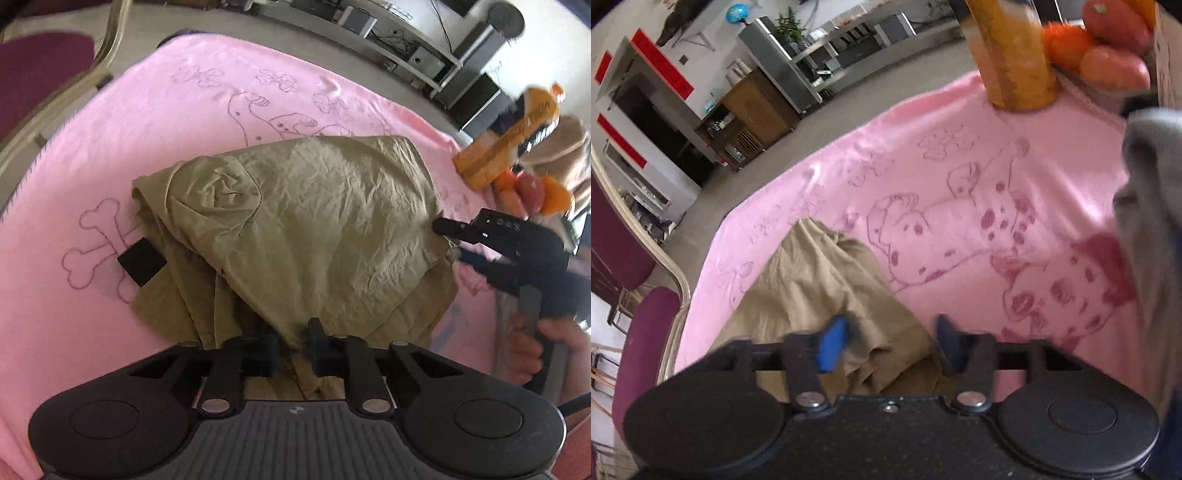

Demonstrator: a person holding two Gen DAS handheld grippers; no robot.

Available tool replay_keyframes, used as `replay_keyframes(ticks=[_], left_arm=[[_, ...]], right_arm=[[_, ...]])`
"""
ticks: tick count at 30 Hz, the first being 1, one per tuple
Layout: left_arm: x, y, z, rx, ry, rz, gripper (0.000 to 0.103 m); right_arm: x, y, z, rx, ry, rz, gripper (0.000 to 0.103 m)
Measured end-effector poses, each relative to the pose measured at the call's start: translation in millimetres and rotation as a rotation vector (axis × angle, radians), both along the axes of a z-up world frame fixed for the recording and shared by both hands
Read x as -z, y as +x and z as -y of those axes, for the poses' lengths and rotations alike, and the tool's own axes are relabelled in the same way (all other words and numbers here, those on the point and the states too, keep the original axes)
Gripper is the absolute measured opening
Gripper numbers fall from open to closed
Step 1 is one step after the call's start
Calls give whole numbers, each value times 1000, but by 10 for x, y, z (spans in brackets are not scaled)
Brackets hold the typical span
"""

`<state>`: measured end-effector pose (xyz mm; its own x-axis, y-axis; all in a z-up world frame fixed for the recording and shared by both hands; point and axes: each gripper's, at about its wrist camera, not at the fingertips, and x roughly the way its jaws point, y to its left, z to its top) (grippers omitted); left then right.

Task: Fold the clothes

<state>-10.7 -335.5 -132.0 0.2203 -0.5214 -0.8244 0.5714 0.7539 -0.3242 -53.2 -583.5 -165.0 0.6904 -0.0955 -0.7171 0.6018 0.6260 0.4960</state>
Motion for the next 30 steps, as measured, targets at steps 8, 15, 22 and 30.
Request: replay_keyframes(ticks=[8, 15, 22, 30], left_arm=[[-91, -273, -76, 118, 43, 103, 3], [-75, -316, -221, 131, 116, 169, 15], [-465, -361, -505, 126, 94, 296, 38], [-567, 66, 270, 22, 83, 365, 63]], right_arm=[[-329, -374, -168, 55, -22, -29, 8], [-19, -328, -218, 22, -27, -164, 28], [-379, -668, -390, 52, -77, -86, 54], [-409, -307, -398, 10, -194, 84, 24]])
